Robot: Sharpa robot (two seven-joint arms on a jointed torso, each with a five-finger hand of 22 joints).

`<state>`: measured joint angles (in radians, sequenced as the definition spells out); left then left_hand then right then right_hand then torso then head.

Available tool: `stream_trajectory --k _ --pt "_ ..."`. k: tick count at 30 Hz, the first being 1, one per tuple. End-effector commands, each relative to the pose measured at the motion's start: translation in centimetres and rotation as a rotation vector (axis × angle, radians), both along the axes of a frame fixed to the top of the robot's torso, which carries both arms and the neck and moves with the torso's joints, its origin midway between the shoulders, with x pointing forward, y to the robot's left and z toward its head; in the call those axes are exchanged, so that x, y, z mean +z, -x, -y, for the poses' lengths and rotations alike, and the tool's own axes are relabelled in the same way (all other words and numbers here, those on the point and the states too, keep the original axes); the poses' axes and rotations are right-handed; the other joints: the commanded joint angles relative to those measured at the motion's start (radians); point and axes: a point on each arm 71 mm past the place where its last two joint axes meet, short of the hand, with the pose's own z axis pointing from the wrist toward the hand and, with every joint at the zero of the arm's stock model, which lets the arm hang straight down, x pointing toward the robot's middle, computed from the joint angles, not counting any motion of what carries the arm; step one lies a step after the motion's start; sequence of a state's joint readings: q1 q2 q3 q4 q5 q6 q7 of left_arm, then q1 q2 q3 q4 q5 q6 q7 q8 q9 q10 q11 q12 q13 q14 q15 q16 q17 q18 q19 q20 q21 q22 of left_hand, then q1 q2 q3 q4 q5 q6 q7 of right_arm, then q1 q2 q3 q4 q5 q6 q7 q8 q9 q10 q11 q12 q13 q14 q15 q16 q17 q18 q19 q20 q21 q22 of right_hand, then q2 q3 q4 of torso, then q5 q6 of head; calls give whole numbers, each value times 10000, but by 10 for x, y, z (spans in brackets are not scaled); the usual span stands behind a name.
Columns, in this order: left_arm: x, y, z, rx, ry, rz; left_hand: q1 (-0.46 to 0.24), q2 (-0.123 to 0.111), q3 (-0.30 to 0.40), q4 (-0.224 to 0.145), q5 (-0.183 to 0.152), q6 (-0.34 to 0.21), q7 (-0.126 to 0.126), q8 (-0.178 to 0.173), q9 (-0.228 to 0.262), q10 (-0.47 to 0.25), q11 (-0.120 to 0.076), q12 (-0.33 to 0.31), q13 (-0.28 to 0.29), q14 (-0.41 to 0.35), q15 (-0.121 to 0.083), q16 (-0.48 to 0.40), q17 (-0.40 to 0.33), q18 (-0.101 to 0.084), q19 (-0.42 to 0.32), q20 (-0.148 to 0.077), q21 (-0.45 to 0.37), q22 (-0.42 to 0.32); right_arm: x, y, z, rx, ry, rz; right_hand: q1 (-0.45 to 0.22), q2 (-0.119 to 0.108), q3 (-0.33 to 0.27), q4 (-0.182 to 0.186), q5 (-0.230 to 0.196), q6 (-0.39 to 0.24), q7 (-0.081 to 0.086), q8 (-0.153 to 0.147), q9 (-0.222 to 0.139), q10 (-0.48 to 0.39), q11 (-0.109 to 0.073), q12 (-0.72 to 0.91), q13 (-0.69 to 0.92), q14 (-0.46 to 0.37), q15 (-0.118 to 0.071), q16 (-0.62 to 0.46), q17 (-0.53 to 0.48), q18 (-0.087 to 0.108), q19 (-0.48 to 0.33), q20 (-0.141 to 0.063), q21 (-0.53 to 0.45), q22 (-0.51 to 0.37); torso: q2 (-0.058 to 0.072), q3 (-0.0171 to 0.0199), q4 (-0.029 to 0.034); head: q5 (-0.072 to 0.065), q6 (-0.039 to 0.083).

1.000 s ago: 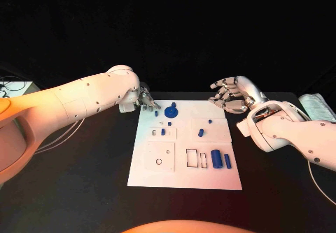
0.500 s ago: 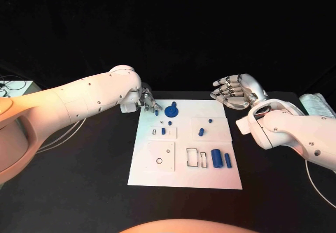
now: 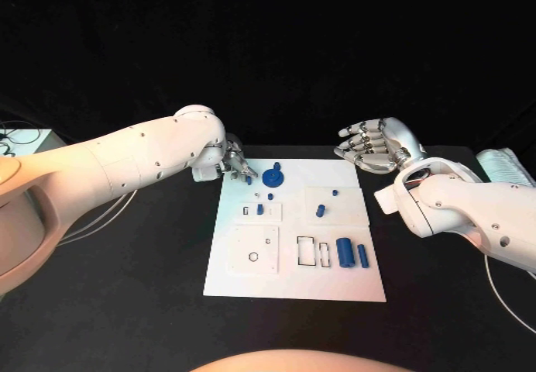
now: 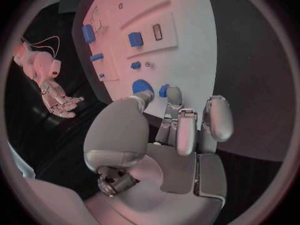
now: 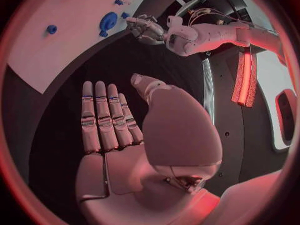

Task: Assemble the parts on the task board

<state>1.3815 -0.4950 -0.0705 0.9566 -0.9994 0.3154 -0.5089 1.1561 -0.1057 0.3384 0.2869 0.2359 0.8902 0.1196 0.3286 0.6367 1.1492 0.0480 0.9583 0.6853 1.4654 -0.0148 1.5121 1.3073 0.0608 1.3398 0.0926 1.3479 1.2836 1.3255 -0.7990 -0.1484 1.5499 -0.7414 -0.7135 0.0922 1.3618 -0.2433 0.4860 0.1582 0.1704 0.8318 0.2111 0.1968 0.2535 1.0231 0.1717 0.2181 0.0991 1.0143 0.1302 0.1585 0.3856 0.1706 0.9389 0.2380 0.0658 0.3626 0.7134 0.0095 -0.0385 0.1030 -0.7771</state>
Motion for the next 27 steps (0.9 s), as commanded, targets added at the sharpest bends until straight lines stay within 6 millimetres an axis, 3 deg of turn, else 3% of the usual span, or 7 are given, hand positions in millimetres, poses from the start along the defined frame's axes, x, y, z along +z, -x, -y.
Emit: stream_trajectory --k 1,7,13,27 --pt "-2 1 4 -146 181 -143 139 17 102 -2 30 -37 -5 54 3 -4 -77 46 -7 765 -62 24 1938 179 11 -79 -19 8 0 0 -2 176 -25 16 -84 3 21 -62 53 -57 340 -33 -17 23 73 -63 -26 -8 63 -68 -16 122 20 81 -32 -21 3 3 -11 -1 -6" --pt "-3 0 2 -56 89 -117 253 96 218 6 23 -37 -5 98 2 11 -78 59 5 767 -64 29 1942 180 7 -83 -22 8 0 0 -2 216 -11 -47 -107 13 10 -68 54 -61 348 -40 -22 19 81 -70 -58 -8 69 -92 -41 122 15 88 -31 -70 5 7 -3 -29 -22" --pt "-3 -1 1 -21 17 -116 289 134 267 7 18 -7 -10 136 9 25 -81 69 12 773 -65 42 1957 178 15 -85 -14 18 0 0 -3 250 0 -87 -120 24 6 -67 55 -56 353 -40 -23 24 84 -70 -72 -3 71 -101 -52 123 14 90 -30 -92 -2 10 -39 -38 -30" --pt "-2 -2 1 137 96 116 385 256 443 10 14 199 -87 415 100 78 -139 116 53 774 -109 42 1954 182 7 -108 -22 15 -1 0 -3 318 35 -203 -136 35 1 -68 58 -45 360 -37 -24 33 87 -68 -89 3 73 -111 -66 123 14 93 -28 -119 3 5 6 -83 -33"
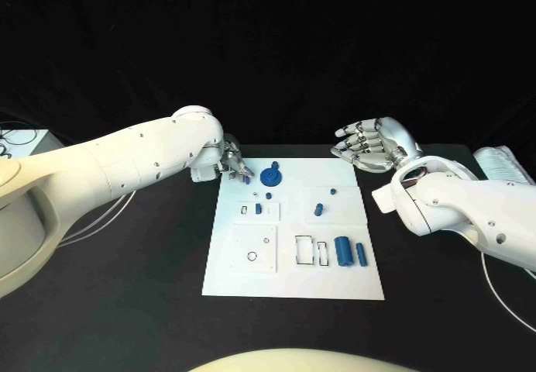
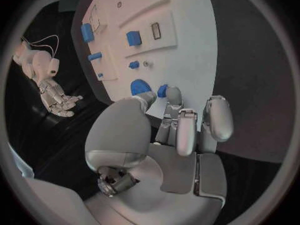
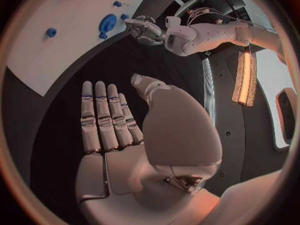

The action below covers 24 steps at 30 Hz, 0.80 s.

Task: Assemble the parts on the task board

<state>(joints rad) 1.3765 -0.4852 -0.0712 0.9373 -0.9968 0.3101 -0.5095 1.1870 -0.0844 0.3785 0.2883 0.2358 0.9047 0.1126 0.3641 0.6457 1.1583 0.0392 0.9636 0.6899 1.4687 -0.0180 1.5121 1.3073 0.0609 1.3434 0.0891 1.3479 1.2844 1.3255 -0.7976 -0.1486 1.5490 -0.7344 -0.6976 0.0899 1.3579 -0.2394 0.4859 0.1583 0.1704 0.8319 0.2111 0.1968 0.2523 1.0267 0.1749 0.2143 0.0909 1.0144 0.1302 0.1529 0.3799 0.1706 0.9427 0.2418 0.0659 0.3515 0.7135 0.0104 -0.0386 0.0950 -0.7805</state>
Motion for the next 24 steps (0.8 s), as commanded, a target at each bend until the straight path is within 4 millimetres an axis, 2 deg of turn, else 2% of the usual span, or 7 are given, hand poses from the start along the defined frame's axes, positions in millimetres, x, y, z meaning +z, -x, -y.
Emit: stream_trajectory --k 1,7,13,16,24 --pt "1 -1 2 18 116 141 85 45 67 -5 14 90 -35 132 39 -5 -65 70 13 740 -89 40 1950 181 -26 -82 -20 11 0 0 -2 230 50 -62 -102 1 1 -70 59 -41 361 -36 -11 1 56 -30 -14 4 74 -59 -14 124 -25 56 -29 -20 4 -5 6 -7 6" --pt "1 -1 3 60 213 173 209 64 191 -46 21 68 -74 257 92 3 -103 69 7 744 -122 47 1958 181 -25 -105 -20 16 -1 0 -3 269 78 -140 -106 8 1 -73 61 -34 361 -34 -11 6 56 -28 -23 8 75 -64 -21 124 -27 58 -29 -35 1 -12 8 -1 -10" --pt "1 -1 2 150 319 201 717 115 799 -235 -16 13 -190 792 356 62 -209 89 40 754 -219 65 1977 173 -2 -181 -1 53 -2 0 -3 316 116 -213 -108 19 3 -82 70 -21 359 -29 -11 19 53 -24 -39 19 75 -71 -33 123 -35 61 -31 -65 3 -4 9 -1 -10" --pt "1 -1 1 165 372 157 825 99 1016 -305 -25 -74 -202 941 434 76 -220 84 37 760 -232 76 1990 167 13 -198 13 76 -2 0 -3 336 129 -235 -108 19 3 -82 70 -21 359 -29 -11 19 53 -24 -39 19 75 -71 -33 123 -35 61 -31 -65 3 -4 8 5 -16" --pt "-1 0 1 59 365 -173 802 -19 1139 -312 -74 -171 -182 1064 492 75 -207 64 10 760 -222 78 1993 164 10 -203 10 80 -2 0 -4 369 145 -278 -109 29 6 -96 85 -4 354 -23 -11 34 49 -18 -59 37 73 -77 -47 125 -44 63 -32 -101 2 -2 1 36 -21"
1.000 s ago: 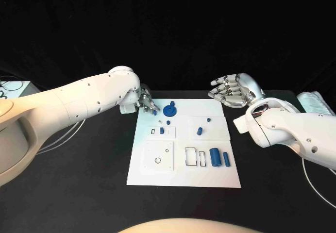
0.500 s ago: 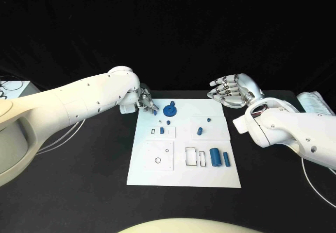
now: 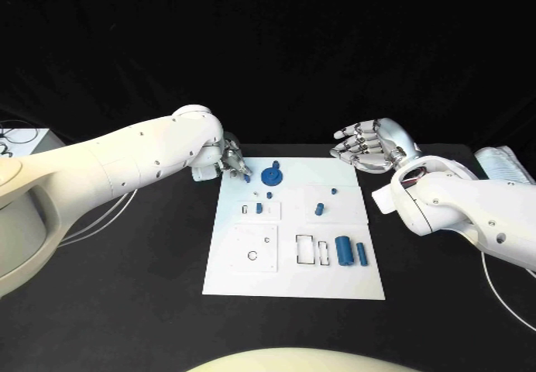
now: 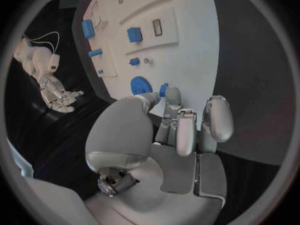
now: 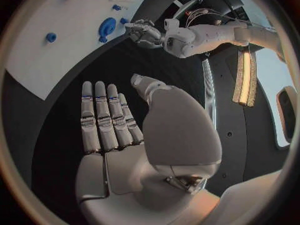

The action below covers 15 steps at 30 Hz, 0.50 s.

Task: Assemble the parts on the task board

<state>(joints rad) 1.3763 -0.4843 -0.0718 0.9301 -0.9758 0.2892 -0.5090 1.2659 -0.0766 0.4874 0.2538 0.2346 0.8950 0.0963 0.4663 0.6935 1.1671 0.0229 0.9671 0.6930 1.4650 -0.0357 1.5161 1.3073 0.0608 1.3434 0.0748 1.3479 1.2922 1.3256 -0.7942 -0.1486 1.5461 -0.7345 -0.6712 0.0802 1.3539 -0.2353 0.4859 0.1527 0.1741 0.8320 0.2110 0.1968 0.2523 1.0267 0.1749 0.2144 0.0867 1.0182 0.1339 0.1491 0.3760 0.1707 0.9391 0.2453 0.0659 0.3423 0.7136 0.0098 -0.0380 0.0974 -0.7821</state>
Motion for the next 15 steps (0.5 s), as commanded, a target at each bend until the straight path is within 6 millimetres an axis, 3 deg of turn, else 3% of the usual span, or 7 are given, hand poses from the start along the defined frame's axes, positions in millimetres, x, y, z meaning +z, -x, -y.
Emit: stream_trajectory --k 1,9,15 --pt "-1 1 3 -176 139 -267 -24 -136 55 57 -74 -89 -12 69 22 -22 -38 15 -40 796 -40 37 1991 167 1 -59 2 -6 0 1 -2 211 78 -56 -70 -12 5 -40 48 -5 355 -23 -11 33 49 -18 -16 -2 35 -39 -8 124 -8 28 -32 -9 0 6 -4 10 -2" --pt "-4 2 -1 -294 -63 -541 -29 -174 96 55 -66 -147 4 70 16 -48 -29 -19 -82 795 -32 37 1991 169 -8 -57 -7 -13 0 1 -2 209 77 -63 -78 -6 4 -43 54 3 354 -20 -11 42 46 -16 -28 8 35 -42 -16 125 -10 28 -30 -29 -2 6 6 9 -15" --pt "-5 3 -2 -364 -166 -655 133 -293 366 -141 -36 -294 58 -18 -82 -70 9 -39 -96 799 -1 50 2006 167 -9 -41 -5 -1 0 1 -2 224 69 -61 -99 0 -1 -39 58 10 353 -18 -12 48 47 -14 -43 16 34 -49 -27 126 -12 29 -29 -54 5 10 -5 17 -21"
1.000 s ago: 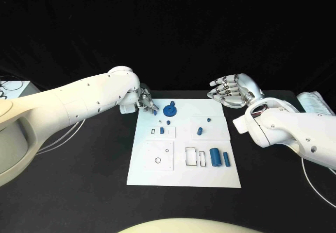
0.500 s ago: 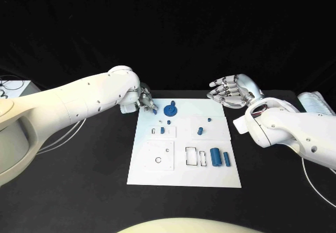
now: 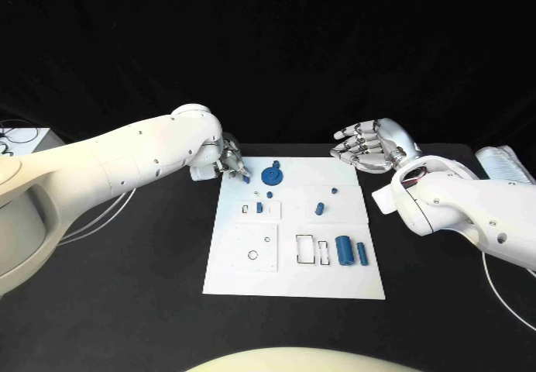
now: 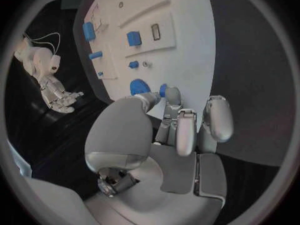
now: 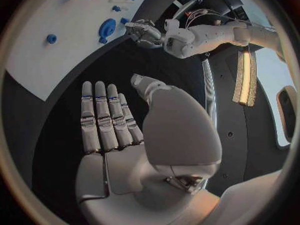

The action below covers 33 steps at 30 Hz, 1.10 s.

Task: Assemble the parts on the task board

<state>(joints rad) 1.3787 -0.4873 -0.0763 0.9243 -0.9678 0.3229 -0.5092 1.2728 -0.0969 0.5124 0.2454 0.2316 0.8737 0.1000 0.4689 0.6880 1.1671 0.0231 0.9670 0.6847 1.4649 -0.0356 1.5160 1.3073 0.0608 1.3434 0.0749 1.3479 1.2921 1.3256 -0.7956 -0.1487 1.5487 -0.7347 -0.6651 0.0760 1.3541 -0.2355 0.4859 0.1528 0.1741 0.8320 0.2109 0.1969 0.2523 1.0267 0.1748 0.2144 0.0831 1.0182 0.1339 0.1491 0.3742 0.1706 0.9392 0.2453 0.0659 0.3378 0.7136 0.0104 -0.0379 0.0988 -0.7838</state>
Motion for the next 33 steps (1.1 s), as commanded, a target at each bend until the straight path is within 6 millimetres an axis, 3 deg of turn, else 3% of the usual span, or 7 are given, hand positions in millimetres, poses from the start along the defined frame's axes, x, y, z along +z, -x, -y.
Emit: stream_trajectory --k 1,6,13,18,19,22,33 --pt "-4 3 1 -270 -104 -367 150 -126 280 -172 7 -101 38 -89 -80 -84 19 -54 -26 803 6 57 2015 167 -10 -34 -5 5 0 1 -2 190 53 8 -100 2 0 -40 59 10 353 -18 -12 48 47 -14 -8 17 34 -49 -9 126 -12 30 -29 -9 5 4 -10 3 -10" --pt "-4 2 1 -208 -62 -288 250 -274 958 -556 48 -19 61 -124 -195 -83 35 -85 -40 813 23 79 2041 165 1 -14 14 37 0 1 -2 194 49 5 -119 7 -6 -37 62 13 353 -18 -14 51 47 -14 -22 22 36 -56 -19 125 -21 33 -31 -33 3 2 -13 4 -22" --pt "-3 1 -1 208 313 55 -52 -587 2774 -1613 272 241 33 175 -80 254 -18 25 147 897 -25 232 2232 127 134 -39 188 241 0 1 -2 197 48 -9 -119 7 -6 -37 62 13 353 -18 -14 51 47 -14 -22 22 36 -56 -19 125 -21 33 -31 -33 -8 4 4 1 -21" --pt "-2 0 -3 545 749 240 -703 -875 3477 -2115 1250 488 -101 504 242 713 -136 230 467 983 -136 387 2431 60 360 -134 440 525 0 1 -1 175 55 -24 -133 18 -7 -40 67 21 350 -16 -16 61 45 -11 -42 34 36 -65 -33 125 -37 36 -34 -70 -11 -6 9 2 -28" --pt "-1 1 -4 600 841 263 -870 -990 3546 -2213 1783 593 -144 603 332 848 -177 338 618 1003 -166 429 2484 28 461 -163 545 649 0 1 -1 171 56 -26 -133 18 -7 -40 67 21 350 -16 -16 61 45 -11 -42 34 36 -65 -33 125 -37 36 -34 -70 -12 -8 6 6 -30" --pt "-1 3 -5 733 1178 263 -1145 -1098 3656 -2416 2405 699 -224 741 504 1028 -247 434 786 1015 -223 451 2513 -10 578 -222 681 805 0 1 0 157 61 -31 -133 18 -7 -40 67 21 350 -16 -16 61 45 -11 -42 34 36 -65 -33 125 -37 36 -34 -70 -16 -12 6 13 -20" --pt "4 16 -5 573 1775 211 -1496 -1228 3800 -2741 3234 889 -351 908 755 1304 -354 585 1049 1023 -311 466 2533 -75 757 -305 903 1067 0 0 2 99 78 -41 -128 25 -1 -50 71 25 348 -15 -17 64 43 -11 -53 40 35 -70 -41 125 -42 36 -33 -89 -30 -8 36 60 -3"
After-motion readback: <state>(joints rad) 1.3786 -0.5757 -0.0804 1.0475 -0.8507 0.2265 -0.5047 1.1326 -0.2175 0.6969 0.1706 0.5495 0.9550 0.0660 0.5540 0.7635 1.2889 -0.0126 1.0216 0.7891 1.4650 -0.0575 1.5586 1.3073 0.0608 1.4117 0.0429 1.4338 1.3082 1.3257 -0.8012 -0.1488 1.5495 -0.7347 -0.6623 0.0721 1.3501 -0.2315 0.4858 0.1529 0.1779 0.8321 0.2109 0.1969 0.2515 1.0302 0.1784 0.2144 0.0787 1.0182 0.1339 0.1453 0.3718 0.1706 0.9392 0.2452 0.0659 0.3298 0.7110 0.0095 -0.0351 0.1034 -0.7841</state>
